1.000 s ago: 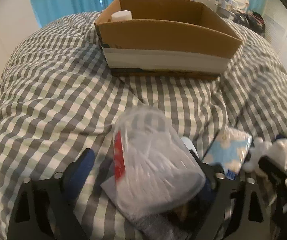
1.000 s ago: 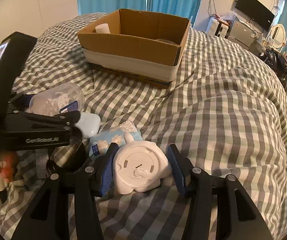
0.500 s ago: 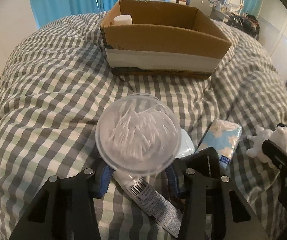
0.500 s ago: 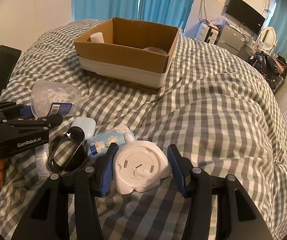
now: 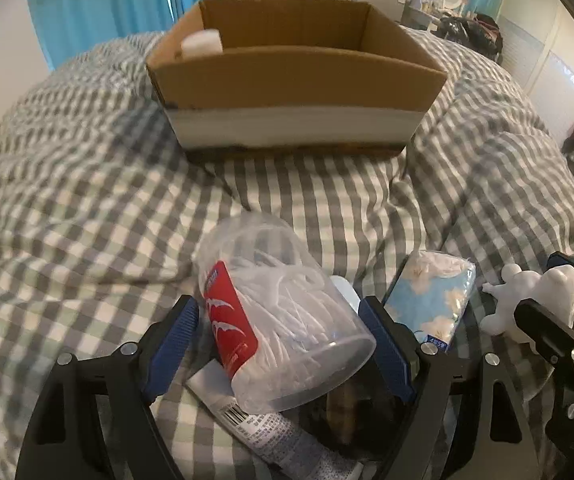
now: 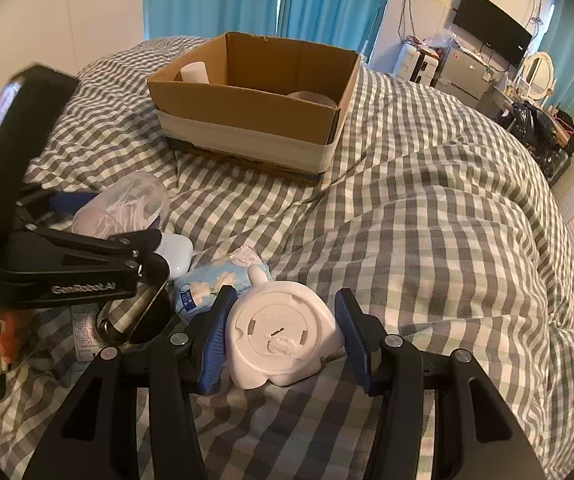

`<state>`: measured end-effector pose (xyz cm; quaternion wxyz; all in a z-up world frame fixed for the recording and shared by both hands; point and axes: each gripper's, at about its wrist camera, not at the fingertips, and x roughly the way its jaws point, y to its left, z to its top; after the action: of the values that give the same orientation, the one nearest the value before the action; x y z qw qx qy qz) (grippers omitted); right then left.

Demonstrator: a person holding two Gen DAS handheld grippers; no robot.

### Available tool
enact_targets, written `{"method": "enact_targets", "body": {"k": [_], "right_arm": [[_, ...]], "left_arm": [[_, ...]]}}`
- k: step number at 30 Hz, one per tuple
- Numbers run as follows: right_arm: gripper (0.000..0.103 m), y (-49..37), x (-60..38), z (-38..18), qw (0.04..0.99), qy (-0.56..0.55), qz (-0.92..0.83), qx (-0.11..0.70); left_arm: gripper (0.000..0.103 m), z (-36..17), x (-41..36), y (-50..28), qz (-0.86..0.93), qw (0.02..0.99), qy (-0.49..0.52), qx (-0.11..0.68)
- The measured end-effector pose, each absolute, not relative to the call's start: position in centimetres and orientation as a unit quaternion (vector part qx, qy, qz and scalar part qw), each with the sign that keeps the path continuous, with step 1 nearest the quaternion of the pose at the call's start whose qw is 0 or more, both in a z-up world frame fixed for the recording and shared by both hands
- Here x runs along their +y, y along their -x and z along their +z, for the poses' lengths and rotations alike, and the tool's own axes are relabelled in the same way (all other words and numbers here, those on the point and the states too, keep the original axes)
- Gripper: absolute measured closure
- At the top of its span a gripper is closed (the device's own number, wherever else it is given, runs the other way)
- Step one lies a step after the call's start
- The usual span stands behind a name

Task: Organize objects
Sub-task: 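Grasp the clear red-labelled cup with the left tool while the right tool grasps the white figurine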

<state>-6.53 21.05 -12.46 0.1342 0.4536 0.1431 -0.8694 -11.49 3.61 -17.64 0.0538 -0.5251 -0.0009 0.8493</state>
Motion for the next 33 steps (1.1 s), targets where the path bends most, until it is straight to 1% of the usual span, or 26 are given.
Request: {"method": "enact_targets", "body": {"k": [2, 4, 5, 9, 16, 33], "right_arm": [[0.052, 6.7, 21.1, -12.6, 0.135, -0.456, -0.868, 0.140], [0.052, 6.8, 21.0, -12.7, 0.136, -0.458, -0.867, 0.140], [0.052, 6.8, 21.0, -12.7, 0.136, -0.458, -0.867, 0.140], [0.052, 6.7, 20.9, -12.7, 0.136, -0.456, -0.868, 0.140], [0.052, 6.0, 20.9, -11.6, 0.127, -0.439, -0.878, 0.146], [0.053, 3.0, 19.7, -5.5, 0.122, -0.368, -0.908, 0.160]], "left_arm": [[0.021, -17.8, 3.1, 11.4, 0.847, 0.055, 0.528, -0.016], [0.032, -17.8, 2.8, 11.2, 0.845, 0.060, 0.530, -0.025], [0.033, -17.8, 3.0, 11.0, 0.845, 0.061, 0.530, -0.022], [0.035, -17.5, 3.4, 10.3, 0.849, 0.062, 0.524, -0.010], [0.037, -15.9, 2.8, 9.2, 0.860, 0.057, 0.507, -0.016], [0.039, -9.5, 2.6, 5.4, 0.896, 0.073, 0.438, -0.006]]}}
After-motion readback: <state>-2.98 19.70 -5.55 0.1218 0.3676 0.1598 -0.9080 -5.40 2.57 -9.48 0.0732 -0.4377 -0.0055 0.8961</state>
